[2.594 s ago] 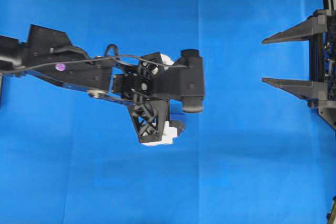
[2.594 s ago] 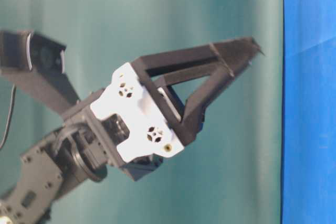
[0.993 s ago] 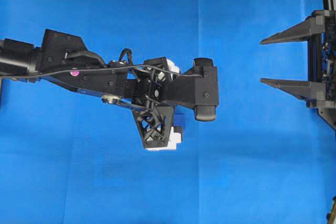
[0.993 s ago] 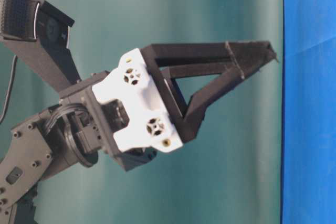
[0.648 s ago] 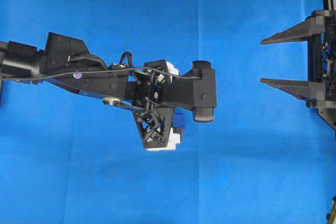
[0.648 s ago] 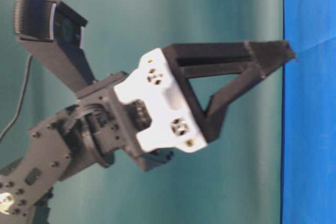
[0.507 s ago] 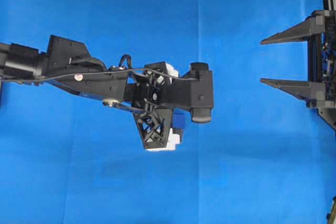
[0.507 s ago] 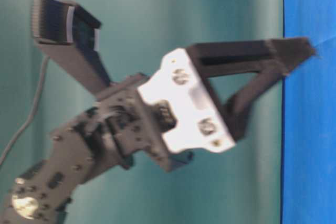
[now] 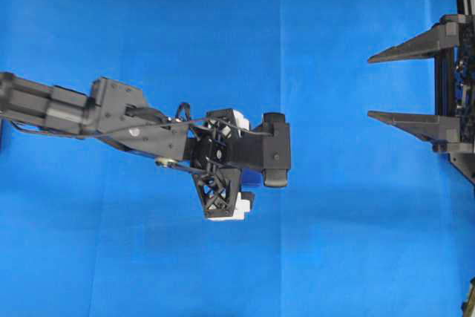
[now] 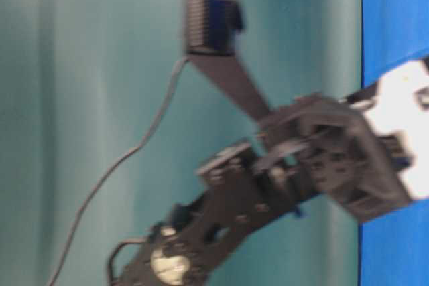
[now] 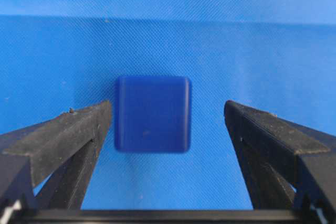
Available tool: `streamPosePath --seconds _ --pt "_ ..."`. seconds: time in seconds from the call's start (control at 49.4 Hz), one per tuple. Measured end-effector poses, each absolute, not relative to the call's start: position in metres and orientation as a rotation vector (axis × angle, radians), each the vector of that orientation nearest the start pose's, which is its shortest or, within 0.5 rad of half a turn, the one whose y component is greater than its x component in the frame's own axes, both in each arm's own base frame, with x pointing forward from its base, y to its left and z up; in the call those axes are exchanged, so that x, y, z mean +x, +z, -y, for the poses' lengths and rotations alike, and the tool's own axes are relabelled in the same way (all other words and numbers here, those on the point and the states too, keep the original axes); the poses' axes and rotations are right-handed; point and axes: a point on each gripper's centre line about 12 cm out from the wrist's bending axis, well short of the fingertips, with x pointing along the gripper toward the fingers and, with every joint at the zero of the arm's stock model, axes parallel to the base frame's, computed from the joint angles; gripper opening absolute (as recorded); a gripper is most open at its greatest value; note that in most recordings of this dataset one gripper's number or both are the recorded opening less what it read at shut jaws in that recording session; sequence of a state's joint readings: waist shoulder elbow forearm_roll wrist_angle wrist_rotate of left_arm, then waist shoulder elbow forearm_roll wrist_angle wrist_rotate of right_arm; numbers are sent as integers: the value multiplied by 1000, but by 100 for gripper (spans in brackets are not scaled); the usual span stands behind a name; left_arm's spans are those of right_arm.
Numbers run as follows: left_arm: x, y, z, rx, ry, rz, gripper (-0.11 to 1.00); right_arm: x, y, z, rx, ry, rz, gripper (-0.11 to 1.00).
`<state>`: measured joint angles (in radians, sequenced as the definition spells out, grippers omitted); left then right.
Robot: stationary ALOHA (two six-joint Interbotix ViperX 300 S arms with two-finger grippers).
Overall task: Handover the blue block to the right arm after grasping it with the left arm, then place it in the designated position.
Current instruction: 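Lower the left gripper around the blue cube and close on it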
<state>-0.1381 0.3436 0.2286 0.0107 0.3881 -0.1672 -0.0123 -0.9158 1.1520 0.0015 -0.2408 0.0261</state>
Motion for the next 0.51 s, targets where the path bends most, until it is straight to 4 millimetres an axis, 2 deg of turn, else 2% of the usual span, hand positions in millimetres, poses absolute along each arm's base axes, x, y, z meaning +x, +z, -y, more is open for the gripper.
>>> streamPosePath --seconds 0.101,0.243,0.507 --pt "473 113 66 -75 -47 -987 92 209 286 3 28 -14 0 98" --pt "474 103 67 -74 -48 -998 92 209 286 3 28 -14 -1 98" --pt "475 102 67 -73 -49 -987 92 210 284 3 28 -13 -9 98"
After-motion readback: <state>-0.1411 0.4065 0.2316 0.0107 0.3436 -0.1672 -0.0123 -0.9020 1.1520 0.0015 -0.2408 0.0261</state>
